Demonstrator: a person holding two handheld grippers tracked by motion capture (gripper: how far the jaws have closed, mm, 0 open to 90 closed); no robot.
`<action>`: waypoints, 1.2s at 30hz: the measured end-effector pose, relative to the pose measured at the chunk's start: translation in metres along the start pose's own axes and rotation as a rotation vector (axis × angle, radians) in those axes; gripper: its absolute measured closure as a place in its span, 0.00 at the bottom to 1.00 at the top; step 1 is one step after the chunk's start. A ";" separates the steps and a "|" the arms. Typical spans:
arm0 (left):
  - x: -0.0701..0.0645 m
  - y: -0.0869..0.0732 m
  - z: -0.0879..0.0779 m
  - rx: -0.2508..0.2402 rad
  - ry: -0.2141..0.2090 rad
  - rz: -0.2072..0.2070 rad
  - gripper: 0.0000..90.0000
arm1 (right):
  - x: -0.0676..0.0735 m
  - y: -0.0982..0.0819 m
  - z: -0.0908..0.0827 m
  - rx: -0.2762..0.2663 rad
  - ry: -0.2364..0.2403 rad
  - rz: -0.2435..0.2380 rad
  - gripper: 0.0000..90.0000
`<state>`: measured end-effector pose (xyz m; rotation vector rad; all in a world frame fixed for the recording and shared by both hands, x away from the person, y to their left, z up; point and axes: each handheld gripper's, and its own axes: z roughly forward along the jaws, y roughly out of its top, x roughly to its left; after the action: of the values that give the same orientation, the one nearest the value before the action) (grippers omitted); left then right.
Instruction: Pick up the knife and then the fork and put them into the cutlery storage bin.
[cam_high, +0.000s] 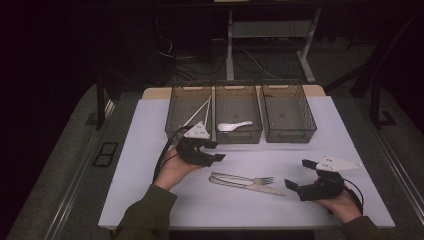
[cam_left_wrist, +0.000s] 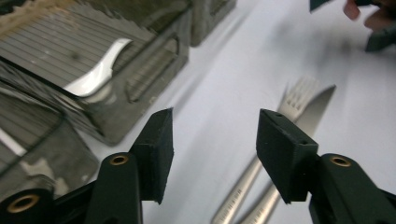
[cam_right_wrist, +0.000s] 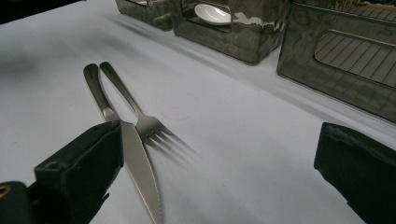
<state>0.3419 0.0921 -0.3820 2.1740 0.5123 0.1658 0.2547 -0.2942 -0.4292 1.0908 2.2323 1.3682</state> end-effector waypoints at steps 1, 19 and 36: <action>-0.002 -0.002 0.000 0.002 -0.005 0.007 0.53 | 0.000 0.000 0.000 -0.002 -0.001 0.001 0.02; -0.029 -0.012 0.040 0.127 -0.199 0.153 0.76 | 0.000 0.000 -0.001 -0.003 0.002 -0.005 0.02; -0.032 -0.022 0.064 0.252 -0.250 0.238 0.80 | 0.000 0.000 -0.002 -0.003 0.002 -0.005 0.02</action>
<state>0.3255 0.0437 -0.4368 2.4555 0.1360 -0.0453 0.2534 -0.2951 -0.4287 1.0830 2.2319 1.3706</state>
